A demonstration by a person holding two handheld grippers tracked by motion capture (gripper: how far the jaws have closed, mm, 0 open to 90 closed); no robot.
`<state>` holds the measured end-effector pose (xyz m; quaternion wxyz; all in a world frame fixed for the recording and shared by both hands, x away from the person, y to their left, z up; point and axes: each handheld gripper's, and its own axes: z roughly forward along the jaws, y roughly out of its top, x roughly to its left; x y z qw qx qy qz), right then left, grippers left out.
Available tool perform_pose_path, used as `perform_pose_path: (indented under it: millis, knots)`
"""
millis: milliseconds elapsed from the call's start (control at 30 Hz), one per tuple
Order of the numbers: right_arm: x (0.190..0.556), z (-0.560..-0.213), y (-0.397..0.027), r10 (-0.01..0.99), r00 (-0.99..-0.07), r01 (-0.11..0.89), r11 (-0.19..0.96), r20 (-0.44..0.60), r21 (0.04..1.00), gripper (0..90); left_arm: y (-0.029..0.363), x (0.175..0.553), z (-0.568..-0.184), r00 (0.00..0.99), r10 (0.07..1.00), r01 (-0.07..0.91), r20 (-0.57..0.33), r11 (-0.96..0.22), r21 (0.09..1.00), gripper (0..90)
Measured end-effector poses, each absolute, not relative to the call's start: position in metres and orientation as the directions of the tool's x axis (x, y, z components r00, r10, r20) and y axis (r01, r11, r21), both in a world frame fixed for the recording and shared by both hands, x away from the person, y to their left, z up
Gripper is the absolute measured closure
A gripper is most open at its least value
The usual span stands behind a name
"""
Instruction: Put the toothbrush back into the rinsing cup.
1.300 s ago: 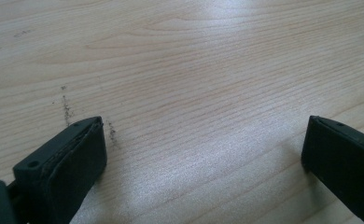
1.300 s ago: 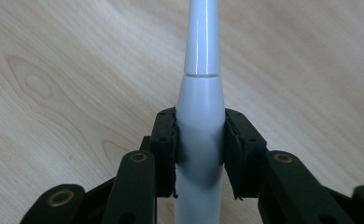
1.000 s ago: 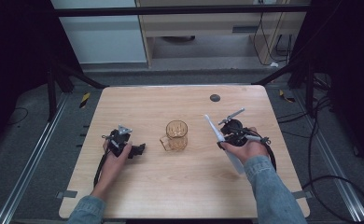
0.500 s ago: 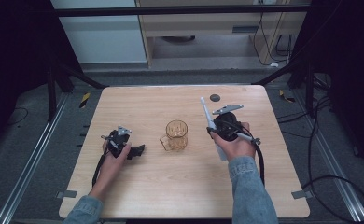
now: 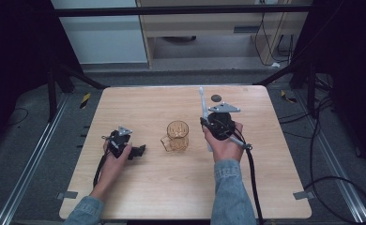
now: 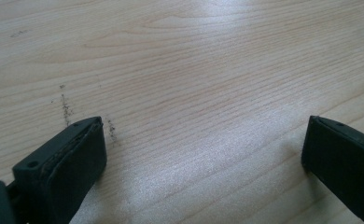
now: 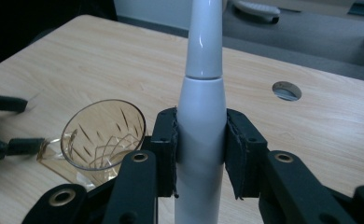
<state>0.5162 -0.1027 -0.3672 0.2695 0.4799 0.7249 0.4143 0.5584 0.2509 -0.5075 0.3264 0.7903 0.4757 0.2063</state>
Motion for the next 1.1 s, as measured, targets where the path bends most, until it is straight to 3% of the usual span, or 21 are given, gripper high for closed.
perform_pose_path:
  millis: [433, 633, 1100]
  knots:
    - [0.515, -0.375, -0.101, 0.947, -0.320, 0.443, 0.117, 0.035, 0.889, 66.9, 0.251, 0.558, -0.507, 0.462, 0.887, 0.618, 0.015, -0.334, 0.711, 0.0]
    - [0.524, -0.366, -0.096, 0.950, -0.305, 0.391, 0.065, 0.062, 0.918, 66.9, 0.251, 0.558, -0.507, 0.462, 0.887, 0.618, 0.016, -0.335, 0.711, 0.0]
    - [0.529, -0.338, -0.083, 0.954, -0.298, 0.312, 0.068, 0.029, 0.947, 66.9, 0.251, 0.558, -0.508, 0.462, 0.887, 0.616, 0.016, -0.334, 0.714, 0.0]
